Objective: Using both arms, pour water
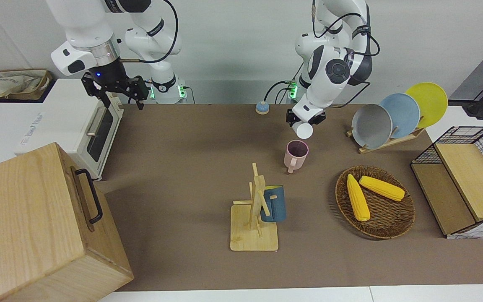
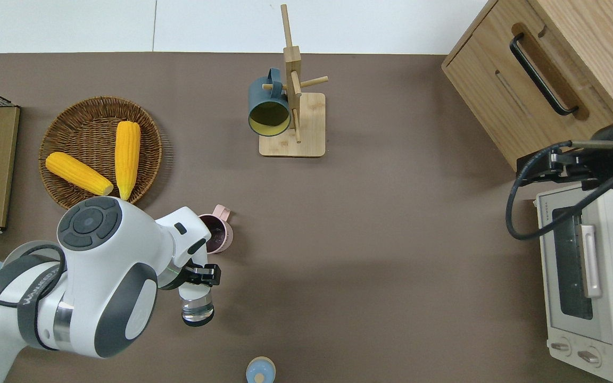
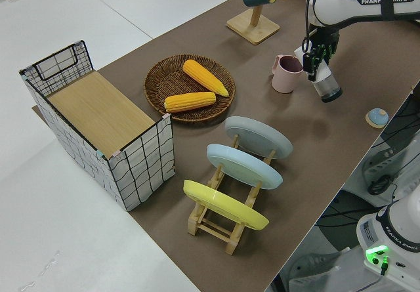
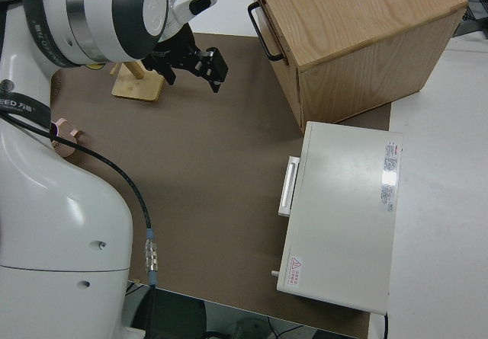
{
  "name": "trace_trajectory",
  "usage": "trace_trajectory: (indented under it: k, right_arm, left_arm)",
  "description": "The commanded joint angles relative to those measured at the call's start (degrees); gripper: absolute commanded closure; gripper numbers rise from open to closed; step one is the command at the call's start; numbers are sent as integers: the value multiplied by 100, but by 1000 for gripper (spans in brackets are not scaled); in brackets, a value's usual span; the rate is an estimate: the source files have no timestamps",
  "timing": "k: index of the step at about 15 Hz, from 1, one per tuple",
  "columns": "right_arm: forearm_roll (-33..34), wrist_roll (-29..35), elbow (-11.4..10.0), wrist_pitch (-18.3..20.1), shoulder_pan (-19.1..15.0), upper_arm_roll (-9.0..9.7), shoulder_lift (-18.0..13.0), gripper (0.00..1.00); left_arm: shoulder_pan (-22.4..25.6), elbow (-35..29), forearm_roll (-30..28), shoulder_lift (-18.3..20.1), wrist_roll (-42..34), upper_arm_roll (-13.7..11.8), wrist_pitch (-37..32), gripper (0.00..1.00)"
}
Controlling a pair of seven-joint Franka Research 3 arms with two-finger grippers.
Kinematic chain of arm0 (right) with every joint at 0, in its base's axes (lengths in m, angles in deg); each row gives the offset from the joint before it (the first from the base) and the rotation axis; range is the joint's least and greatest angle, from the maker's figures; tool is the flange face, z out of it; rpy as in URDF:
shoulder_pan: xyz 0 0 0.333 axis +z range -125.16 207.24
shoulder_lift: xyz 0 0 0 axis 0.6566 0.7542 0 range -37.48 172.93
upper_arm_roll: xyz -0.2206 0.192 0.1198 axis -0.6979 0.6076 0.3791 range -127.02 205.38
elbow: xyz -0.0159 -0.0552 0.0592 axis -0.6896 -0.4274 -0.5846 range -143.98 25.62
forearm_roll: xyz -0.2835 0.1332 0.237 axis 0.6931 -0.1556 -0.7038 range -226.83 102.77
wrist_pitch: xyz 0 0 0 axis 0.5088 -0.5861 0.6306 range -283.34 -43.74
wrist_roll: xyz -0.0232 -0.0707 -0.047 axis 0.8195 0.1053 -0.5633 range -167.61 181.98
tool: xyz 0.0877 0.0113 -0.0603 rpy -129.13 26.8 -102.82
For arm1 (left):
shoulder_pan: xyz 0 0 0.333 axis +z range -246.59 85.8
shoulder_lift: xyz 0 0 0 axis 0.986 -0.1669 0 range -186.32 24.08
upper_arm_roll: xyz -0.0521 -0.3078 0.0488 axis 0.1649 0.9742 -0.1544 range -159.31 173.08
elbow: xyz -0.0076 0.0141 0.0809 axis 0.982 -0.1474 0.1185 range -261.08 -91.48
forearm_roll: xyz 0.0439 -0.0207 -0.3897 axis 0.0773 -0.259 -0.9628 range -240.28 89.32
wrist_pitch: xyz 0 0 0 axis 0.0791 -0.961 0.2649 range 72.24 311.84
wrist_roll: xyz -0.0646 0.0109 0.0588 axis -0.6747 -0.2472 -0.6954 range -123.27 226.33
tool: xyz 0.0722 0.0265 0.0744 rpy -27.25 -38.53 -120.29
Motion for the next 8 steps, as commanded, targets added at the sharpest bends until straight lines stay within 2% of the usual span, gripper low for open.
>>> trace_trajectory:
  k: [1,8]
  right_arm:
    - [-25,-84,-54,-24,-127,82,-73,9]
    - [-25,-101,-54,-24,-127,82,-73,9]
  left_arm:
    - [22,271,181,-19,243,28,-349,1000]
    - [13,429,243,-19,410,37,-525,1000]
